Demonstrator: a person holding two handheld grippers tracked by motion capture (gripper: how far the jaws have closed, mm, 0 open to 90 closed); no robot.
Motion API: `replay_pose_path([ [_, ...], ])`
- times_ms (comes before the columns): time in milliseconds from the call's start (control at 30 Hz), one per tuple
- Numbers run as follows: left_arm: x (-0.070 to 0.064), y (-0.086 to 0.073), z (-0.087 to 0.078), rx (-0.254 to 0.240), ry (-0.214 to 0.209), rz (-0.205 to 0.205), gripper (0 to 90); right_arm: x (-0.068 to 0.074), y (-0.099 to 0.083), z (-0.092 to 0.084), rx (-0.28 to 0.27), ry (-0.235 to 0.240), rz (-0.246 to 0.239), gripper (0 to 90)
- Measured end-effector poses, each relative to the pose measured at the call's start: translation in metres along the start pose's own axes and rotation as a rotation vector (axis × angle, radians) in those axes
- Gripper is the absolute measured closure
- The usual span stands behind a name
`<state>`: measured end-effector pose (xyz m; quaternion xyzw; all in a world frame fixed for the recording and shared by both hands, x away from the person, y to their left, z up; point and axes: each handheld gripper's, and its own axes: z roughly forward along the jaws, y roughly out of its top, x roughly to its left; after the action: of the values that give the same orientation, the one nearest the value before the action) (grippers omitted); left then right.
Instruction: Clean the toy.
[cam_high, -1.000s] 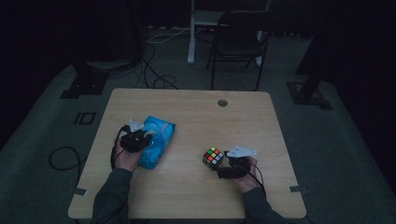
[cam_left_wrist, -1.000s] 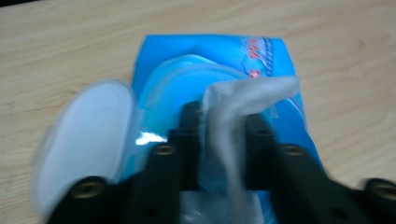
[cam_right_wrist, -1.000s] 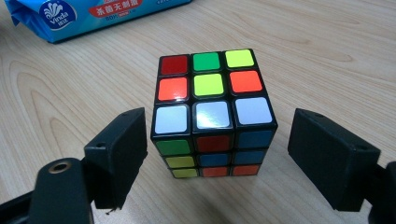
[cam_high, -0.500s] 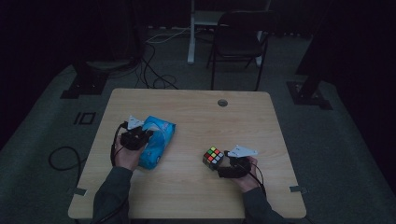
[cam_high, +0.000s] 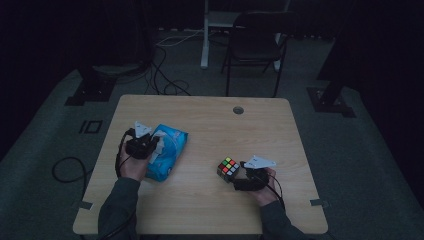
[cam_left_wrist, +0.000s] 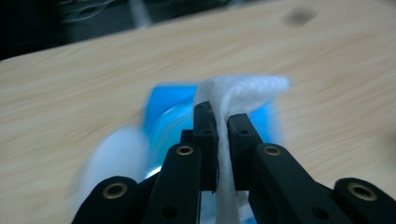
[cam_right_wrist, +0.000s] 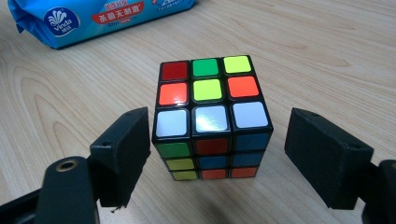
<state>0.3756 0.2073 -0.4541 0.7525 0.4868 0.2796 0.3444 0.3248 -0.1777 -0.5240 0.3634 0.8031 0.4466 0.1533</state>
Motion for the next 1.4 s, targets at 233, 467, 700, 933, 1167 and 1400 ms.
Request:
replay_pose_path([
  [233,-0.002,-0.014,0.015,0.07,0.002,0.006,71.3,0.001,0.0,0.001,0.002,-0.001,-0.003,22.6],
  [467,-0.006,-0.017,0.008,0.046,-0.044,-0.017,49.2,0.0,0.0,0.0,0.0,-0.004,-0.003,22.6],
  [700,-0.016,-0.019,0.017,0.065,-0.041,0.014,42.2,0.0,0.0,0.0,0.0,-0.005,-0.002,22.6],
  [933,-0.005,-0.02,0.026,0.092,-0.103,-0.05,57.2,0.0,0.0,0.0,0.001,-0.006,0.001,22.6],
  [1167,0.003,-0.02,0.025,0.077,-0.184,-0.096,73.9,0.0,0.0,0.0,0.001,-0.005,0.001,23.1],
  [1400,0.014,-0.019,0.017,0.041,-0.154,-0.137,82.2,0.0,0.0,0.0,0.001,-0.001,0.003,23.4],
])
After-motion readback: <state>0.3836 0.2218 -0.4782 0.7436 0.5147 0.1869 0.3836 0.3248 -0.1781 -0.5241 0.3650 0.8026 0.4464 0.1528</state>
